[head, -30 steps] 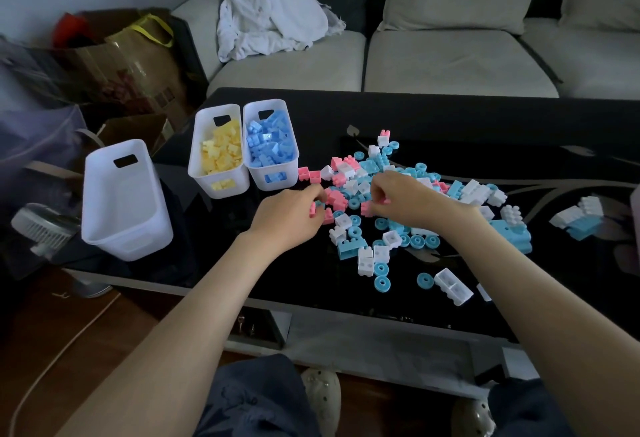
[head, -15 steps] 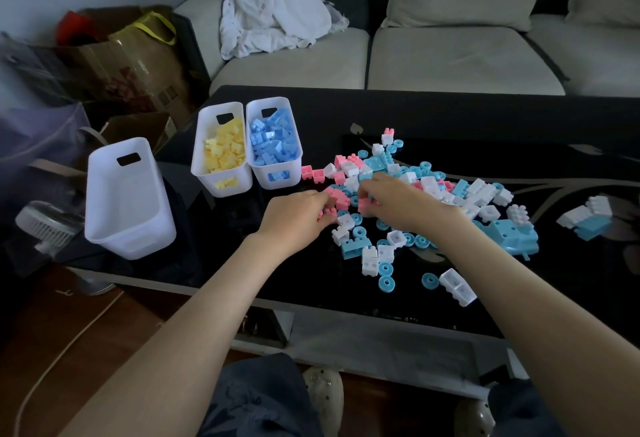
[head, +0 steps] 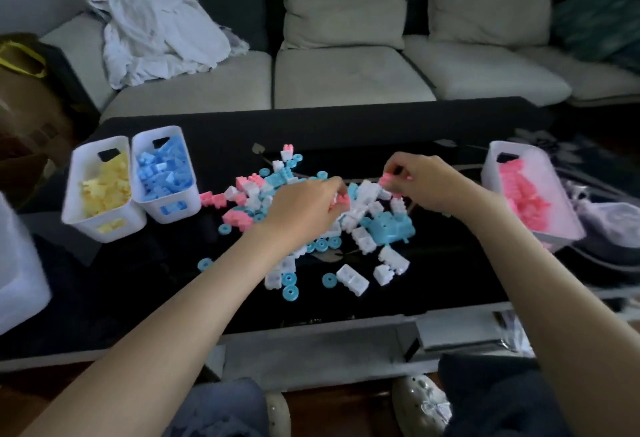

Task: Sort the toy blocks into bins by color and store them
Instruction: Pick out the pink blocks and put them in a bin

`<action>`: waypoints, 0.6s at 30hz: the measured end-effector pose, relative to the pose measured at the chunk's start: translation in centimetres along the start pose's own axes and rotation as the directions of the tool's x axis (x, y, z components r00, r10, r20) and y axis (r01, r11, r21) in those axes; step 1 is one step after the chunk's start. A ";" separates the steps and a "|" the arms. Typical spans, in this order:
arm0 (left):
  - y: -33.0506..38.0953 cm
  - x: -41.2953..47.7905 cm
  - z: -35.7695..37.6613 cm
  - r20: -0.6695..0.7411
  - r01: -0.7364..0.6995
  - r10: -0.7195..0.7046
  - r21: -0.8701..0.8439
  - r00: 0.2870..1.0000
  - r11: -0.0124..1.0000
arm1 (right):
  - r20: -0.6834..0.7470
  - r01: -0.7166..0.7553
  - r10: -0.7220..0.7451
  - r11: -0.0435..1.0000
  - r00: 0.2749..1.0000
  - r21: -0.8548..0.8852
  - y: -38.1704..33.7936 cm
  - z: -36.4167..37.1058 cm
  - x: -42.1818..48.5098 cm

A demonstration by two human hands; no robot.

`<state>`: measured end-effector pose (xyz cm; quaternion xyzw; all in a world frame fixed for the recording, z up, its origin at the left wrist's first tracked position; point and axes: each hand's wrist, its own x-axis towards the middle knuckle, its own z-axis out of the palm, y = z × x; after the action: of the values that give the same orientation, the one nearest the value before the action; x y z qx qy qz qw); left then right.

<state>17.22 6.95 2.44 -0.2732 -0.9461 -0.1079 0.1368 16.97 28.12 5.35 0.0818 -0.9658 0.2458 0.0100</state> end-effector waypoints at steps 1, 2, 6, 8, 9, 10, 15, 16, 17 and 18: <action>1.7 1.2 0.2 0.019 -0.031 0.031 -0.034 0.999 0.999 | -0.047 -0.039 0.039 0.999 0.998 0.006 1.5 -1.4 -0.8; 2.8 2.0 0.5 0.029 -0.048 0.050 -0.069 0.998 0.996 | -0.087 -0.064 0.066 0.998 0.994 0.020 2.5 -2.3 -1.4; 7.9 5.2 1.4 0.073 -0.063 0.087 -0.278 0.994 0.958 | -0.261 -0.169 0.158 0.985 0.952 -0.020 7.3 -5.8 -3.7; 10.2 6.3 2.1 0.121 -0.069 0.122 -0.368 0.985 0.927 | -0.323 -0.230 0.219 0.973 0.921 0.004 9.8 -7.1 -4.5; 11.5 6.9 2.5 0.150 -0.073 0.141 -0.388 0.979 0.919 | -0.319 -0.257 0.256 0.966 0.913 0.042 11.1 -7.6 -4.9; 12.4 7.4 2.9 0.171 -0.075 0.154 -0.395 0.973 0.916 | -0.298 -0.279 0.279 0.959 0.913 0.044 12.1 -7.8 -5.2; 16.4 11.0 3.8 0.223 -0.039 0.147 -0.427 0.964 0.903 | -0.221 -0.357 0.362 0.932 0.905 0.065 15.3 -8.0 -6.0; 17.4 11.8 3.9 0.250 -0.028 0.152 -0.438 0.956 0.898 | -0.225 -0.358 0.368 0.930 0.902 0.088 15.9 -8.0 -6.2; 18.3 12.6 4.0 0.276 -0.021 0.157 -0.437 0.948 0.899 | -0.218 -0.350 0.363 0.932 0.906 0.095 16.3 -7.9 -6.4; 19.3 13.3 4.3 0.295 -0.020 0.159 -0.423 0.942 0.906 | -0.201 -0.344 0.356 0.934 0.913 0.090 16.7 -7.9 -6.7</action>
<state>16.13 30.59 5.12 -0.3537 -0.8972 -0.2534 -0.0761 20.69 47.41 4.03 -0.1191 -0.9512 0.2765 0.0674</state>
